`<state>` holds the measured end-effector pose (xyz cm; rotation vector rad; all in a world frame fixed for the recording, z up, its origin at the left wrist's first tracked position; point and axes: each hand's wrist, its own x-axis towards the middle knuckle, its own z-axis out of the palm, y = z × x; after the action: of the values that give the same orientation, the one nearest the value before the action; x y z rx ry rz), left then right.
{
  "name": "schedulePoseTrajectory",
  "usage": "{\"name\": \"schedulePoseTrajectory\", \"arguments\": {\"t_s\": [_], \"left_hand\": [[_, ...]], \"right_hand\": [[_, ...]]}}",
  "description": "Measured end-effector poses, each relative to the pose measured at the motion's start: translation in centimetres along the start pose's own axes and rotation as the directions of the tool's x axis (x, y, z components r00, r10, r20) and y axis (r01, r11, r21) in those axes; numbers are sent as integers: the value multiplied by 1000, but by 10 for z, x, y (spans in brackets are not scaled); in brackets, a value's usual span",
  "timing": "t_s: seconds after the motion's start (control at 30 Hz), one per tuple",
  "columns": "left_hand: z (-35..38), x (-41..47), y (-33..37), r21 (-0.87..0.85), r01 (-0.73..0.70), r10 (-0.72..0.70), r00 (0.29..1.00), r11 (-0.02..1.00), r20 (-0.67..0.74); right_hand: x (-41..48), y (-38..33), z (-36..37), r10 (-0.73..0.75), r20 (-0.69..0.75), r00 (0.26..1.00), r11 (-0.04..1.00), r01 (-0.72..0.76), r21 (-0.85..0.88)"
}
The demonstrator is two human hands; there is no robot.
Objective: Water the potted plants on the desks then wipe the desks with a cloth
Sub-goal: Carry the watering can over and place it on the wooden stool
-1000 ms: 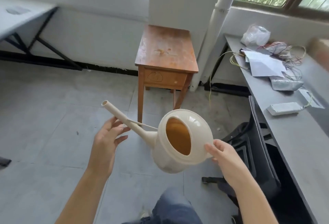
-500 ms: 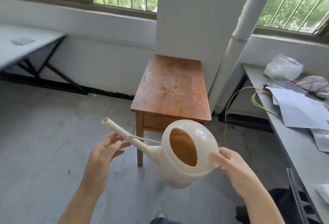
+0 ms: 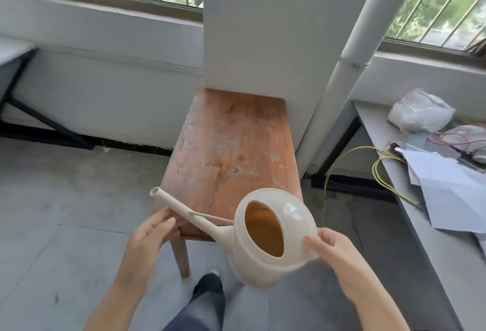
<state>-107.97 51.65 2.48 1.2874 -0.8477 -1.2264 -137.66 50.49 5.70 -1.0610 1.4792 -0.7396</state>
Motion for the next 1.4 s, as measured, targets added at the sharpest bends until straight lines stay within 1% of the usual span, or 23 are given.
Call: {"name": "schedulePoseTrajectory", "arguments": {"t_s": [0.17,0.33,0.43,0.57,0.67,0.8,1.03,1.17,1.27,1.33,1.4], "left_hand": [[16,86,7,-18,42,-41,997,999,58],[23,159,20,43,64,-67,995,997,79],[22,191,24,72,70,-75,995,995,65],[23,216,27,77,108,-110,994,991,23],[26,226,27,81,146,-145,989,986,-19],[31,239,28,52,181,-177,982,982,-70],[53,292,45,66,180,-173,980,982,-95],[62,341,54,77,164,-157,984,983,-87],[73,379,60,69,151,-146,987,986,-70],[82,404,63,56,143,-141,989,988,-39],[89,429,64,47,140,-139,990,989,-22]], "right_hand": [[61,-25,-4,39,-62,997,999,-38,13],[115,-49,2,77,-101,992,997,-76,9],[144,-55,9,112,-124,986,994,-113,-3],[170,-58,13,155,-99,983,987,-158,-19],[192,-61,9,169,-48,984,984,-171,-42],[223,-71,2,185,-6,983,979,-185,-85],[289,-108,-10,108,43,993,982,-100,-160],[332,-128,-8,57,26,998,984,-52,-172],[369,-139,-6,47,-50,998,990,-54,-133],[395,-151,-8,60,-101,993,995,-68,-78],[423,-165,-11,84,-123,989,995,-89,-36]]}}
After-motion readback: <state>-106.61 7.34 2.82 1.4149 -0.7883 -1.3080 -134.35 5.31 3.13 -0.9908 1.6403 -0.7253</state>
